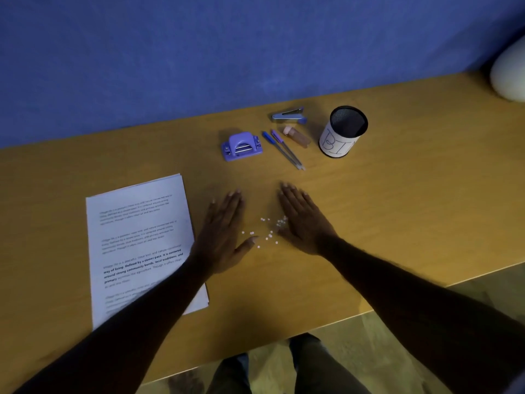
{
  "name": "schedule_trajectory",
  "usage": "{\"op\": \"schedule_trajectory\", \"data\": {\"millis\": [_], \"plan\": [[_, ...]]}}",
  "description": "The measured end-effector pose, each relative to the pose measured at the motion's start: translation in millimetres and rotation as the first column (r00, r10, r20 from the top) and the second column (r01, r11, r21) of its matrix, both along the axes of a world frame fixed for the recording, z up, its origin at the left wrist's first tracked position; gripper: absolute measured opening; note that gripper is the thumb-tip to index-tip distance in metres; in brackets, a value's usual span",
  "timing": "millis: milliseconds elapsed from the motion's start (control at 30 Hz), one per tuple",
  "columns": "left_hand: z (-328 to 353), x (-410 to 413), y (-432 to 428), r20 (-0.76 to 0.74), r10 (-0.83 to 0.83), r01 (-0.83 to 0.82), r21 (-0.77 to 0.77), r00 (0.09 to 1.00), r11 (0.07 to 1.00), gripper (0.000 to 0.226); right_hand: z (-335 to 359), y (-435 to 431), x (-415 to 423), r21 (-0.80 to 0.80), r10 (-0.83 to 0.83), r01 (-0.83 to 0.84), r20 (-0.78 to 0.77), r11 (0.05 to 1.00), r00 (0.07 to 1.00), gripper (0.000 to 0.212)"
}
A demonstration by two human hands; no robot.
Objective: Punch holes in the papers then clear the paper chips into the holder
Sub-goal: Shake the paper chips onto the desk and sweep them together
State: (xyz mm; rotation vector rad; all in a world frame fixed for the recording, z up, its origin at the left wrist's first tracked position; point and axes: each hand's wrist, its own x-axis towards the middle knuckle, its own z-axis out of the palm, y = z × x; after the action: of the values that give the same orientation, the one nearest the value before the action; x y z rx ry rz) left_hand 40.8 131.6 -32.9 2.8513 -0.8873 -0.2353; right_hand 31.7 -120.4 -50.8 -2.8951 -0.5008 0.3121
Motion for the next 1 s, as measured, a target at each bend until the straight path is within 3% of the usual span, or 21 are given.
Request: {"op": "schedule_trajectory", "data": {"millis": [133,267,367,433,500,700,1000], "plan": [[-5,-13,14,0.015,-0.005,0.003,0.129,1.0,0.992,0.101,-5,24,-18,-0.013,0.12,-0.12,0.054,0.993,0.991,0.092],[-12,-23,10,0.021,0.028,-0.031,0.137,0.999,0.99,0.112,-4,21,-33,0.047,0.202,-0.206,0.08,0.977,0.976,0.083],[-14,-27,5,0.021,0.067,-0.069,0.13,0.998,0.989,0.117,0,-4,-43,0.104,-0.028,0.019,0.085,0.994,0.996,0.082],[-13,-31,-2,0.017,0.099,-0.101,0.107,0.995,0.989,0.118,-1,-22,-58,0.067,-0.208,0.203,0.077,0.977,0.975,0.085],[-13,-33,-12,0.012,0.116,-0.117,0.097,0.993,0.988,0.118,-5,-31,-72,-0.002,-0.288,0.289,0.078,0.957,0.955,0.089],[-14,-31,-41,0.019,0.069,-0.071,0.13,0.997,0.989,0.12,-8,-24,-86,-0.113,-0.308,0.315,0.079,0.942,0.948,0.098],[-10,-20,-56,0.077,-0.238,0.209,0.271,0.968,0.939,0.115,-3,-17,-87,-0.151,-0.291,0.302,0.093,0.941,0.952,0.102]]}}
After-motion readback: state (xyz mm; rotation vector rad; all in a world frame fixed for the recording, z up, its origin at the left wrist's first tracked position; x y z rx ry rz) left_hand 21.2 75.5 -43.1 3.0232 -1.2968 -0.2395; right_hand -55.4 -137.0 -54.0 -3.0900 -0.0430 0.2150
